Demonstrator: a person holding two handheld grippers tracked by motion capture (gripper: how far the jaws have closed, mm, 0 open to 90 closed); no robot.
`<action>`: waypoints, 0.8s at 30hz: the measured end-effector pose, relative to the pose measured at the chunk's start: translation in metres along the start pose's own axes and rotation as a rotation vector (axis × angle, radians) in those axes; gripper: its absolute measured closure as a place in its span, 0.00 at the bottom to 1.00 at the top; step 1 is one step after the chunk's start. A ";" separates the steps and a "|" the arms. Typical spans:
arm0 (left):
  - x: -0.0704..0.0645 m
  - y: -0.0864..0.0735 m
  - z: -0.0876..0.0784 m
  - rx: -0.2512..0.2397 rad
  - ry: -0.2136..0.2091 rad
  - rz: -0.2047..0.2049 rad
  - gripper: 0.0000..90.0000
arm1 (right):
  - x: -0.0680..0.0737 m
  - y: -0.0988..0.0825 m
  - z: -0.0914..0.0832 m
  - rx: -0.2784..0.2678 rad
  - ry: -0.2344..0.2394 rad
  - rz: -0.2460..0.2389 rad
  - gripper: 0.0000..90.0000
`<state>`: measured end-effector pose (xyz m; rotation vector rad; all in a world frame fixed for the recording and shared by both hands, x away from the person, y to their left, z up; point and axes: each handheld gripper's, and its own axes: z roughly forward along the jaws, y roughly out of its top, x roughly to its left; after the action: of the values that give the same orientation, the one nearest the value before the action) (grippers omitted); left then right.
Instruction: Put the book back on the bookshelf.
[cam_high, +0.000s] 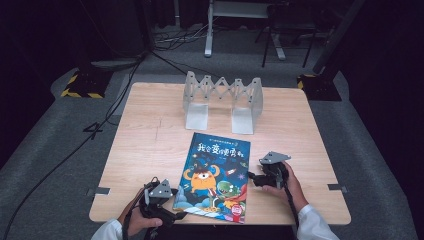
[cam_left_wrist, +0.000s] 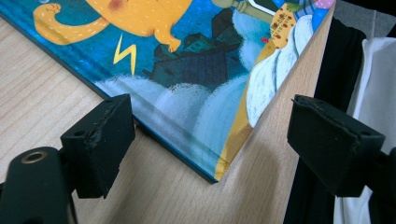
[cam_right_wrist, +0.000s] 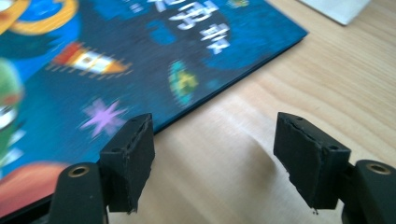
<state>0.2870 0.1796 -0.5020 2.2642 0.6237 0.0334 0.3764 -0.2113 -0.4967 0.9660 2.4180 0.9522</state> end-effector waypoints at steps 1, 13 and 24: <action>-0.001 0.000 0.001 -0.005 0.000 0.000 0.17 | 0.002 -0.001 -0.002 0.002 0.007 -0.018 0.32; -0.007 0.009 0.012 -0.003 0.032 0.023 0.17 | 0.007 -0.011 -0.013 0.006 0.054 -0.039 0.32; -0.006 0.019 0.023 -0.008 0.070 0.040 0.17 | -0.006 -0.011 -0.010 0.007 0.040 0.005 0.31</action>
<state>0.2946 0.1502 -0.5046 2.2759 0.6137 0.1347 0.3704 -0.2259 -0.4969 0.9644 2.4544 0.9748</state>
